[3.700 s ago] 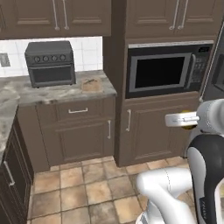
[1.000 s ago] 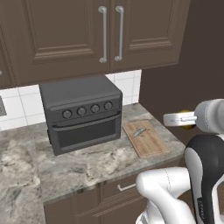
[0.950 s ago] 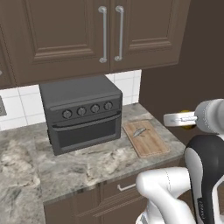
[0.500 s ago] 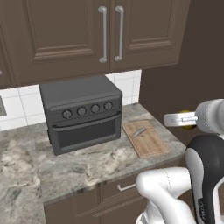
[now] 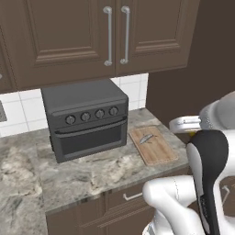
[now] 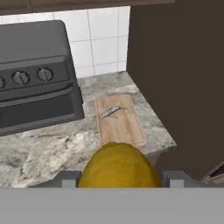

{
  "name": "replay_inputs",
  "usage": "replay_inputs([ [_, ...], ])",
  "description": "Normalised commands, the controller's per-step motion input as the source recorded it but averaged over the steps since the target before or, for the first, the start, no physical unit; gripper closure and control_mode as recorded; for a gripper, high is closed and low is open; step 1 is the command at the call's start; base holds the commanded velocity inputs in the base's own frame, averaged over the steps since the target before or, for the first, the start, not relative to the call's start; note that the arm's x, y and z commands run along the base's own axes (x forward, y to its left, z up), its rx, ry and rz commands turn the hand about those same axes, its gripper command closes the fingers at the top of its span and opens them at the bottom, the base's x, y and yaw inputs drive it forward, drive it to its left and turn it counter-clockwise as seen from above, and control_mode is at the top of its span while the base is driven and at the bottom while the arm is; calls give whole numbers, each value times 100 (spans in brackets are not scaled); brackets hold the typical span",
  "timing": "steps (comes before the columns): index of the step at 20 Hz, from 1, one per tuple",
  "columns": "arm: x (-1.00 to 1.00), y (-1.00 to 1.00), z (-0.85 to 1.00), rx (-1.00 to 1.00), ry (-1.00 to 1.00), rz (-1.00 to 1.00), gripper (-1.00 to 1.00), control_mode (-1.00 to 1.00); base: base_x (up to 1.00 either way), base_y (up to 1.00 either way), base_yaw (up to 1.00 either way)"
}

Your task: Retrieve a lemon from the fridge and place it on the cutting board with the fish.

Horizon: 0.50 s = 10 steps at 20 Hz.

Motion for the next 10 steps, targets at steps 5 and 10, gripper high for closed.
replay_inputs([
  [5, 21, -15, -42, -3, 25, 0, 100, -100, 0, 0, 0],
  [10, 23, -36, -51, 0, 8, 0, 100, -100, 0, 0, 0],
])
